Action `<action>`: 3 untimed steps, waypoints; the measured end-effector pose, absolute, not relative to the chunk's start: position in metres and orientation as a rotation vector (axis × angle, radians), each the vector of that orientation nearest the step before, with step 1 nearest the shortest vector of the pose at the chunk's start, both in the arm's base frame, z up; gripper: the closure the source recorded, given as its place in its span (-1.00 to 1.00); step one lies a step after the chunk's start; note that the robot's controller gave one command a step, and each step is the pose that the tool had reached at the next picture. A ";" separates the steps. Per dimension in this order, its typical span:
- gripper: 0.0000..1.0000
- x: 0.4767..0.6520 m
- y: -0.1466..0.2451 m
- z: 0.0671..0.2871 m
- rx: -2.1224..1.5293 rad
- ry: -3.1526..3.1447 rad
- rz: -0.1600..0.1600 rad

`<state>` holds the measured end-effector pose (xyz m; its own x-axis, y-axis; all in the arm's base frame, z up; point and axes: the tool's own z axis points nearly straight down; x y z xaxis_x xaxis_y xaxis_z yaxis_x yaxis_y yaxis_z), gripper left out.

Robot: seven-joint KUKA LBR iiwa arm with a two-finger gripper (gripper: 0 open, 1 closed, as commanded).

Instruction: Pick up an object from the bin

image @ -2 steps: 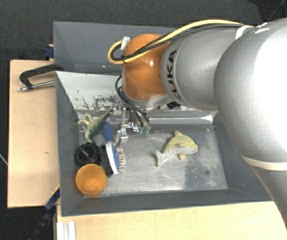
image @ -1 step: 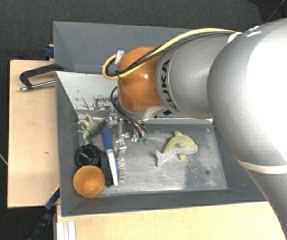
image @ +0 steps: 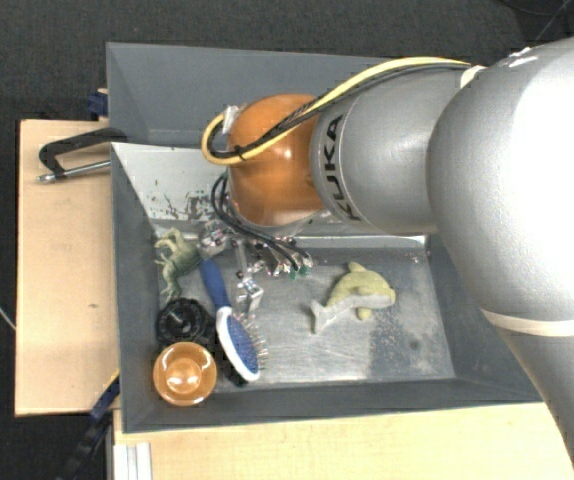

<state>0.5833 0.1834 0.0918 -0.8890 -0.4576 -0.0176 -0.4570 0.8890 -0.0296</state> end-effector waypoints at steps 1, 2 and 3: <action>1.00 0.586 0.187 0.095 -0.727 3.015 -0.027; 1.00 0.589 0.198 0.216 -0.751 3.033 0.003; -1.00 0.587 0.197 0.210 -0.754 3.043 0.003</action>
Offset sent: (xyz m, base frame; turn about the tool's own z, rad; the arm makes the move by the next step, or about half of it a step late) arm 0.0000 0.0000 0.0000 0.0000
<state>0.5871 0.1974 0.2101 -0.8843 -0.4668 -0.0065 -0.4668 0.8844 0.0005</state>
